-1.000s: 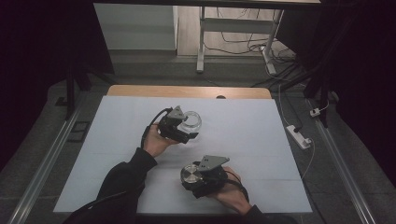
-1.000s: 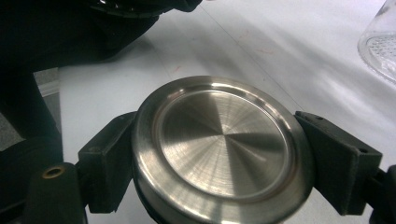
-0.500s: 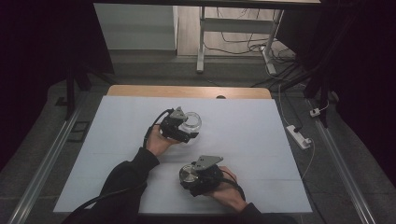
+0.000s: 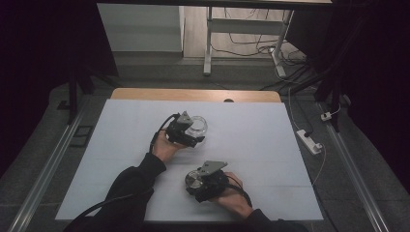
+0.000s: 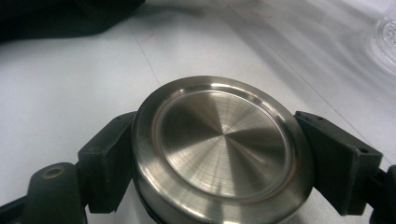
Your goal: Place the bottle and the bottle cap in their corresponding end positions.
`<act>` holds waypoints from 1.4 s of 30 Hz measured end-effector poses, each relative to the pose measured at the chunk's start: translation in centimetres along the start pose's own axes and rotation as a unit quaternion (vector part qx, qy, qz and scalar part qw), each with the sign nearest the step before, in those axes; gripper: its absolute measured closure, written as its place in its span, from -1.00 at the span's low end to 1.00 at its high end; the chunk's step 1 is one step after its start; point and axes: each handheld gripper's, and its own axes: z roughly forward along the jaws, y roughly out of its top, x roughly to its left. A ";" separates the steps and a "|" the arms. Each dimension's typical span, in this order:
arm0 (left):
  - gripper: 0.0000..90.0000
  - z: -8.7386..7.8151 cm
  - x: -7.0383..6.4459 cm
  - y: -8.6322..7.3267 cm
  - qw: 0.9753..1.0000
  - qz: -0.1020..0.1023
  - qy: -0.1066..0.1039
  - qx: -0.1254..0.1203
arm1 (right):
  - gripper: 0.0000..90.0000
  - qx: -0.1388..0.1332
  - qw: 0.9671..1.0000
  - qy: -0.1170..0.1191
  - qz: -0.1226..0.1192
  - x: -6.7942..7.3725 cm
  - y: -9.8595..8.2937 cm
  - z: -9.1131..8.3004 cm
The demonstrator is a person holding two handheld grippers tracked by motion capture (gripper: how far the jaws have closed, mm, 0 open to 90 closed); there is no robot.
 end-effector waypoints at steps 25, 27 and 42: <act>-0.89 -1.7 0.1 -0.3 0.998 -0.048 -0.026 -0.012 | -0.82 0.001 1.000 -0.007 0.011 -0.2 0.3 -0.9; -0.92 -2.1 0.0 -0.4 0.998 -0.051 -0.028 -0.012 | -0.83 -0.001 1.000 -0.008 0.014 -0.3 0.4 -1.2; -1.00 -4.7 -1.4 -1.5 0.996 -0.057 -0.065 -0.015 | -0.85 -0.023 0.999 -0.017 0.033 -1.0 0.5 -3.6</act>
